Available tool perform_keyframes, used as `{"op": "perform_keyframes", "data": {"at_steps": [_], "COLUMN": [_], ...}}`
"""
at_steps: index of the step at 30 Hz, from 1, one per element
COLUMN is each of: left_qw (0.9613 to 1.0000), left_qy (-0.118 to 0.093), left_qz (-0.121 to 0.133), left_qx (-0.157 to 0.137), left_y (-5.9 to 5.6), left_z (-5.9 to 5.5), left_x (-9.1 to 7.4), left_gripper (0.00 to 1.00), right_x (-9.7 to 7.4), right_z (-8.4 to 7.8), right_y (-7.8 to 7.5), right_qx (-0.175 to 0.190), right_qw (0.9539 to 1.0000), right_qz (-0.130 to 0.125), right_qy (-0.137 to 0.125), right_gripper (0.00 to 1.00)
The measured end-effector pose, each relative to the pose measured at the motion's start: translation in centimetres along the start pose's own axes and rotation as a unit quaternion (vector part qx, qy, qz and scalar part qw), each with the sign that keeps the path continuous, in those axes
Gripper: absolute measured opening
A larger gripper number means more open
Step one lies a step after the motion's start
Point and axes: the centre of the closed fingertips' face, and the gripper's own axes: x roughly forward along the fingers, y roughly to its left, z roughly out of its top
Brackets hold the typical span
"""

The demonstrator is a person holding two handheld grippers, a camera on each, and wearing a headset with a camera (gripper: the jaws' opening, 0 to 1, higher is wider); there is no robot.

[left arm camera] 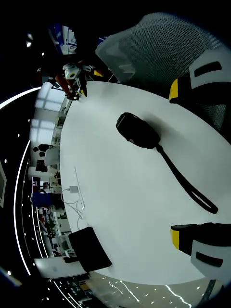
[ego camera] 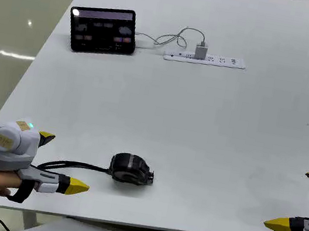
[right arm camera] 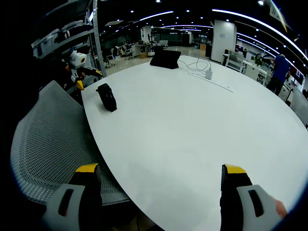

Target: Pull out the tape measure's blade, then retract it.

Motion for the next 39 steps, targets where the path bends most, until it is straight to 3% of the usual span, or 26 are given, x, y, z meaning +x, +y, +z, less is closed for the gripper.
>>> {"op": "perform_keyframes", "data": {"at_steps": [14,24,26,30,35,39], "left_qw": [1.0000,0.9998,0.9998,0.9996,0.9995,0.9981], "left_qy": [0.002,-0.002,-0.005,-0.005,0.006,0.013], "left_qz": [0.001,-0.009,-0.017,-0.013,-0.009,-0.017], "left_qx": [0.005,0.015,0.009,0.022,0.030,0.058], "left_y": [0.1,-0.4,-0.8,-0.6,-0.2,-0.5], "left_z": [0.0,0.4,0.5,0.7,0.7,1.2], "left_x": [0.1,0.0,0.0,0.1,0.4,1.0], "left_gripper": [1.00,1.00,1.00,1.00,1.00,1.00], "right_x": [0.1,-0.1,-0.1,-0.2,0.1,0.9], "right_z": [-1.0,-0.8,-0.7,-0.3,0.7,1.6], "right_y": [0.4,-0.1,-0.3,-0.2,-0.1,-0.1], "right_qx": [0.014,0.013,0.011,0.009,0.005,-0.004], "right_qw": [0.9999,0.9999,0.9999,0.9999,0.9999,0.9998], "right_qz": [0.000,-0.002,-0.004,-0.003,0.000,0.006], "right_qy": [0.006,0.002,0.000,-0.005,-0.012,-0.016], "right_gripper": [0.99,1.00,1.00,1.00,1.00,1.00]}}
